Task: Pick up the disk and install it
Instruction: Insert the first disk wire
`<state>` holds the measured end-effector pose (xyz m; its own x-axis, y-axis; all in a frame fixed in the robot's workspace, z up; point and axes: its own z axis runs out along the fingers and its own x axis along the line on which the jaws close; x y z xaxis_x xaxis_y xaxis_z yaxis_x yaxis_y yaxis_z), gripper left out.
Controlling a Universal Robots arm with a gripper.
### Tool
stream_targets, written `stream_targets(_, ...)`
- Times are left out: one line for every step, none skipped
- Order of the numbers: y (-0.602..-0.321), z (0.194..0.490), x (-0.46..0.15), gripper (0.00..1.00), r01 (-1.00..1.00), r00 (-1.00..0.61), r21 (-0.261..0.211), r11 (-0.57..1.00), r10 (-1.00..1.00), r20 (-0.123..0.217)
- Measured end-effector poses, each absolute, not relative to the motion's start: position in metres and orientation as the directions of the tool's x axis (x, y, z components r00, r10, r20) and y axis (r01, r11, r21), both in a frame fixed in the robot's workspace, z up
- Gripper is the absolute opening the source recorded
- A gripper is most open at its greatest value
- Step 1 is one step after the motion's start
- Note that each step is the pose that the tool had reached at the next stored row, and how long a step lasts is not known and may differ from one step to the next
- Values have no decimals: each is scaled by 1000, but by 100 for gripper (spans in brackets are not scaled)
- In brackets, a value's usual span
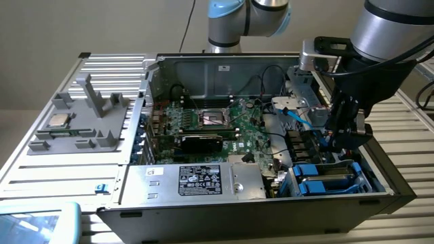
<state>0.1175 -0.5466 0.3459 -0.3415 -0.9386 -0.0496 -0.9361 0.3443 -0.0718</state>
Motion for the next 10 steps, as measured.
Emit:
stream_targets(-546,346,118,54,-935,-344,-72,347,-938,-50)
stream_targets(-545,346,118,54,-934,-346,-72,349,-937,-50)
stream_targets(-545,345,118,54,-933,-349,-72,351,-936,-50)
stream_targets(-544,345,118,52,-933,-350,-72,353,-935,-50)
stream_targets(-544,345,118,45,-932,-352,-72,355,-935,-50)
stream_targets(-544,345,118,39,-932,-353,-72,356,-934,-50)
stream_targets(-544,345,118,36,-932,-353,-72,356,-934,-50)
stream_targets(-544,345,118,36,-932,-353,-72,356,-934,-50)
stream_targets(-544,345,118,36,-932,-353,-72,356,-934,-49)
stream_targets(-544,345,118,36,-932,-353,-72,356,-934,-49)
